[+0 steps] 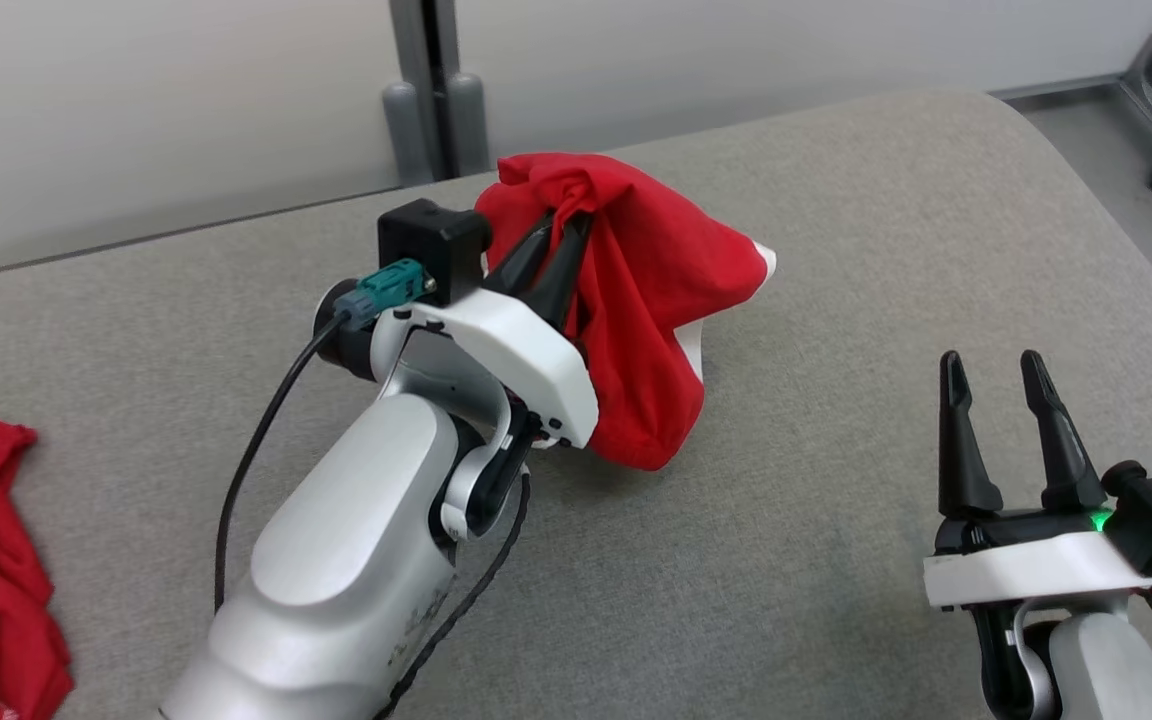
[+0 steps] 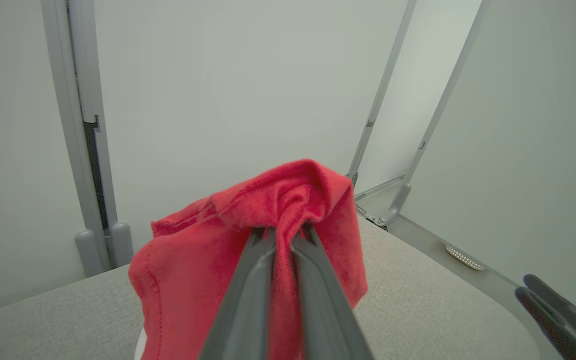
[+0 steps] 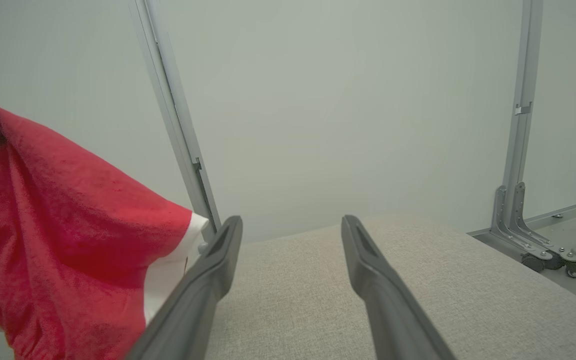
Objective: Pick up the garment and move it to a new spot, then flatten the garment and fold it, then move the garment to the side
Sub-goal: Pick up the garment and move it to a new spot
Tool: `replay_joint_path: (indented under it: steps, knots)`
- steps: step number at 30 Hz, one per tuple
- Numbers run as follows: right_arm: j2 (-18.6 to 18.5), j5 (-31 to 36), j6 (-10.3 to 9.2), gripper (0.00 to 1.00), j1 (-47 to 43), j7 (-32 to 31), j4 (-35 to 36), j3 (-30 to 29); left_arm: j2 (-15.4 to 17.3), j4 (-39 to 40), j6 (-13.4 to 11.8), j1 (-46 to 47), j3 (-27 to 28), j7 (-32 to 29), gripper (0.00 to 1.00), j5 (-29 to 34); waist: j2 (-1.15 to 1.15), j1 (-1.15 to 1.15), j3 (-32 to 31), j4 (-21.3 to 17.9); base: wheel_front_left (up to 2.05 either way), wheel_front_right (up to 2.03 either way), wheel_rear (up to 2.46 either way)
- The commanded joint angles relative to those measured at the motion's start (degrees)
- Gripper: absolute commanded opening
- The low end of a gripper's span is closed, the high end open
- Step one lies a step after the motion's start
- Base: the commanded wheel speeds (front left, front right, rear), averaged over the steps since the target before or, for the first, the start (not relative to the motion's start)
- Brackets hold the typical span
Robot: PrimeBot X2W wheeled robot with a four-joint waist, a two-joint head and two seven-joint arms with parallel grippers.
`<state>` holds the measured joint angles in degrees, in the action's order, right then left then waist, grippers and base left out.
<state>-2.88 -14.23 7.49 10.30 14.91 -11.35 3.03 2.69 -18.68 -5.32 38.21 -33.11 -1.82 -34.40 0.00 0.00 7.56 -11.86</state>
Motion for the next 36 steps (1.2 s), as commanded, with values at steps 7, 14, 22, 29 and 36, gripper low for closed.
replay_joint_path:
  steps: [7, 14, 22, 29, 36]
  knots:
    - [0.0, -1.3, 0.00, 1.00, 2.3, 0.4, 0.6, -0.3, 0.4, -15.4, -1.8, 9.0, -3.9, 6.4, 1.00, -0.7, 0.00, 0.00, 7.0, -5.6, 0.00, 0.00, 0.00]
    - [-0.1, 0.2, 0.00, 1.00, 1.3, 0.4, 0.6, -1.6, 0.3, -22.7, -1.1, 10.0, -4.1, 13.6, 1.00, -4.2, 0.00, 0.00, 5.6, -0.9, 0.00, 0.00, 0.00]
    - [-0.1, 2.1, 0.00, 1.00, -0.9, 0.3, 1.4, -2.8, 3.4, -21.7, -0.6, 3.8, -1.0, 16.8, 1.00, -4.4, 0.00, 0.00, 0.8, 7.5, 0.00, 0.00, 0.00]
    - [-0.1, 2.6, 0.00, 1.00, -3.3, 0.2, 0.7, -2.7, 7.4, -10.8, -1.3, -8.9, 2.1, 17.0, 1.00, -1.2, 0.00, 0.00, -3.2, 13.5, 0.00, 0.00, 0.00]
    - [-0.1, 2.9, 0.00, 1.00, -6.3, -0.5, 0.0, -2.6, 7.1, 0.7, -7.0, -23.0, 5.3, 17.0, 1.00, 9.5, 0.00, 0.00, -6.2, 16.5, 0.00, 0.00, 0.00]
